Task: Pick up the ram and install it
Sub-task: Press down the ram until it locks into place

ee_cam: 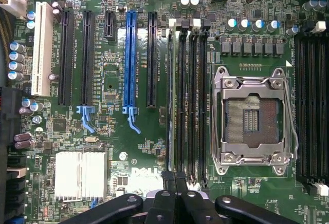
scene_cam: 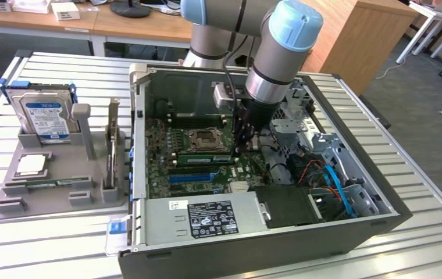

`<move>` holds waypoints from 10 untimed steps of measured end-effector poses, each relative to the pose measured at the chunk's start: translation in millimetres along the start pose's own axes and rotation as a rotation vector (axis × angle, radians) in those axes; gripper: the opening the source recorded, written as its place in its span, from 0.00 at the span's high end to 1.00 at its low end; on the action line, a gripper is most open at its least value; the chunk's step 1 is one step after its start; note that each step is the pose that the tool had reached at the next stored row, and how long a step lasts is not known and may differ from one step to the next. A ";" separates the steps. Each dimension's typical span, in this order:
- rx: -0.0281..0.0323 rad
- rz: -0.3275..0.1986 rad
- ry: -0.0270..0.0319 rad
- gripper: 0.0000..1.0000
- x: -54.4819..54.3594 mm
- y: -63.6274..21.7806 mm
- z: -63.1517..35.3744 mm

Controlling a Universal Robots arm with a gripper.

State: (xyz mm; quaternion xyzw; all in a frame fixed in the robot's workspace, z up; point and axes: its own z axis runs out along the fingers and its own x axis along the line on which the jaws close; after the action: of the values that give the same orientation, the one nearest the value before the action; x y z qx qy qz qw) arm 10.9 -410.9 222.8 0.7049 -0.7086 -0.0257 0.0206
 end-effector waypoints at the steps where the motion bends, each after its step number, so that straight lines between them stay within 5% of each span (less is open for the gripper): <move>1: 0.0000 0.000 0.0000 0.90 0.0 0.0 0.0; 10: 0.0001 0.000 -0.0001 0.90 0.0 -0.1 0.6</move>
State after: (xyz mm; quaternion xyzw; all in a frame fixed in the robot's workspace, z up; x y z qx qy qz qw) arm 10.9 -410.9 222.1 0.7049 -0.7086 -0.0257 0.0205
